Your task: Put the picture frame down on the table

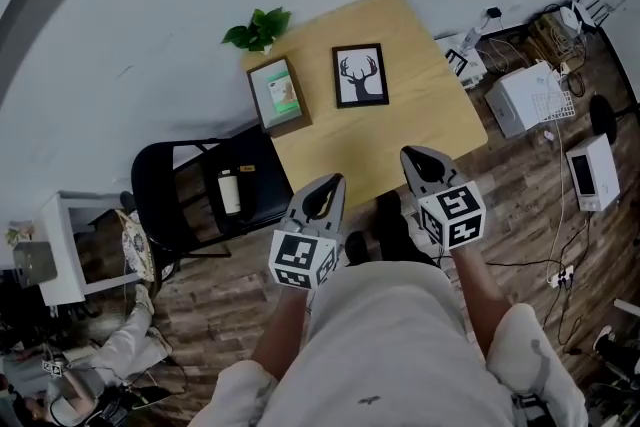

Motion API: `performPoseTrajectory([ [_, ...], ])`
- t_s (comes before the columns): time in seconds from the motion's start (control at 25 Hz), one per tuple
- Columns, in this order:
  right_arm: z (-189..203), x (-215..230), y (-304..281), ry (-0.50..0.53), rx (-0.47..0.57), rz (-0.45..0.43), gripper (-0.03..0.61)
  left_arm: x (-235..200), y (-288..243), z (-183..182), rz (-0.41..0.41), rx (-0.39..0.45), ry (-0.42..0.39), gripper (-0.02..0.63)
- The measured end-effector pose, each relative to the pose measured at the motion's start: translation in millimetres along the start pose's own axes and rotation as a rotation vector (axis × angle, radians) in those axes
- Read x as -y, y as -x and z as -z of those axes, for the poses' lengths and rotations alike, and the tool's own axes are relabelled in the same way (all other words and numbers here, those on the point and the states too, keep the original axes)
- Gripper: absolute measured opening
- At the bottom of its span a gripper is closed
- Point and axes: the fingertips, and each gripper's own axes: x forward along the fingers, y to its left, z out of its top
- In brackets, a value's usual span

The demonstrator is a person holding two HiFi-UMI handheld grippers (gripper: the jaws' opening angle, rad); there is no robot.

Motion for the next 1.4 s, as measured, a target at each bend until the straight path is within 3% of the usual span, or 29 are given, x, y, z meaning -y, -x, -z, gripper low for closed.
performPoseTrajectory([
  [0.52, -9, -59, 64, 0.027, 0.117, -0.006, 0.000, 24, 44, 5, 0.048, 0.045, -0.031, 0.006],
  [1.0, 0, -79, 93, 0.031, 0.156, 0.032, -0.002, 48, 65, 1, 0.095, 0.070, -0.061, 0.006],
  [1.4, 0, -80, 99, 0.033, 0.176, 0.033, -0.002, 54, 69, -3, 0.084, 0.091, -0.059, 0.006],
])
